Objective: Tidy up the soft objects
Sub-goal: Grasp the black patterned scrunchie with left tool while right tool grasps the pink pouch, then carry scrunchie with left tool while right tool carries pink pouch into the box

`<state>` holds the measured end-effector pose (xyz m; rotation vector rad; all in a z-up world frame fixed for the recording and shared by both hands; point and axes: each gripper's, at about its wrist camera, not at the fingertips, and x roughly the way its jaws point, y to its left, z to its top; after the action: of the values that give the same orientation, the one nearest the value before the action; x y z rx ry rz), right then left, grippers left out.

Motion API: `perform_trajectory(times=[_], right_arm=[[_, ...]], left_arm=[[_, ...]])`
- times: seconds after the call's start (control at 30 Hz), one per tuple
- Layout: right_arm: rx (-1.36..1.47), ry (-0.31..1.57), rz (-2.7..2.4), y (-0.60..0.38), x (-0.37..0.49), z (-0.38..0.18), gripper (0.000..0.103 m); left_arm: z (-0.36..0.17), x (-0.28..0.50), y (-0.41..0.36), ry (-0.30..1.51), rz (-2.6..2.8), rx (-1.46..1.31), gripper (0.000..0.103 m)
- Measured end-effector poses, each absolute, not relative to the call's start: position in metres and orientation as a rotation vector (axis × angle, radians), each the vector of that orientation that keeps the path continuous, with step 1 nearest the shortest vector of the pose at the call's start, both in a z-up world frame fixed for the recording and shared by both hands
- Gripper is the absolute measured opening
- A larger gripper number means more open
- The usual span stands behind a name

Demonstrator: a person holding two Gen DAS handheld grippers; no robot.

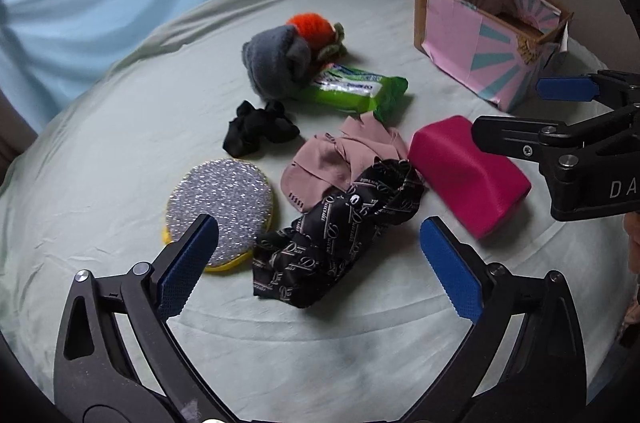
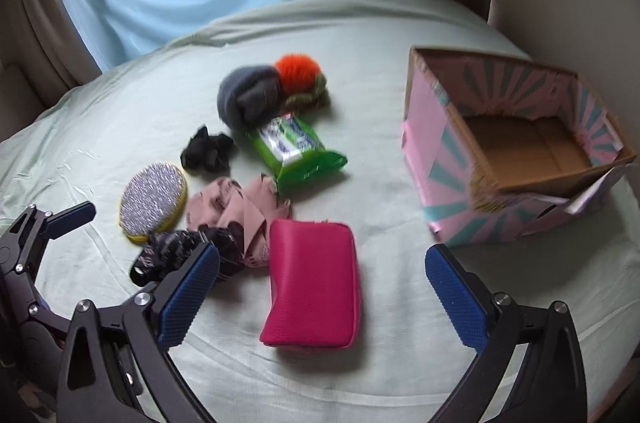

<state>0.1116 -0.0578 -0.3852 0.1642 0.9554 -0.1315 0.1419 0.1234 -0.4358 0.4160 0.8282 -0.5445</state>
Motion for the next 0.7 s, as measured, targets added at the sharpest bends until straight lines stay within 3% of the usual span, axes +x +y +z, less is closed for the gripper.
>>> perform_trajectory(times=[0.27,0.37,0.57,0.7], right_arm=[[0.182,1.018,-0.131,-0.058,0.123,-0.433,0.099],[0.205,1.035,-0.133,-0.06,0.125,-0.444,0.098],[0.223,1.085,-0.098,-0.056,0.132,-0.456,0.065],[0.194,1.092,-0.106,-0.053,0.132,-0.456,0.055]], left_arm=[[-0.482,0.152,0.105,0.858,-0.574,0.504,0.086],[-0.49,0.152,0.099,0.857,-0.572,0.559,0.075],[-0.49,0.153,0.099,0.884,-0.577,0.56,0.057],[-0.486,0.151,0.1,0.899,-0.57,0.559,0.045]])
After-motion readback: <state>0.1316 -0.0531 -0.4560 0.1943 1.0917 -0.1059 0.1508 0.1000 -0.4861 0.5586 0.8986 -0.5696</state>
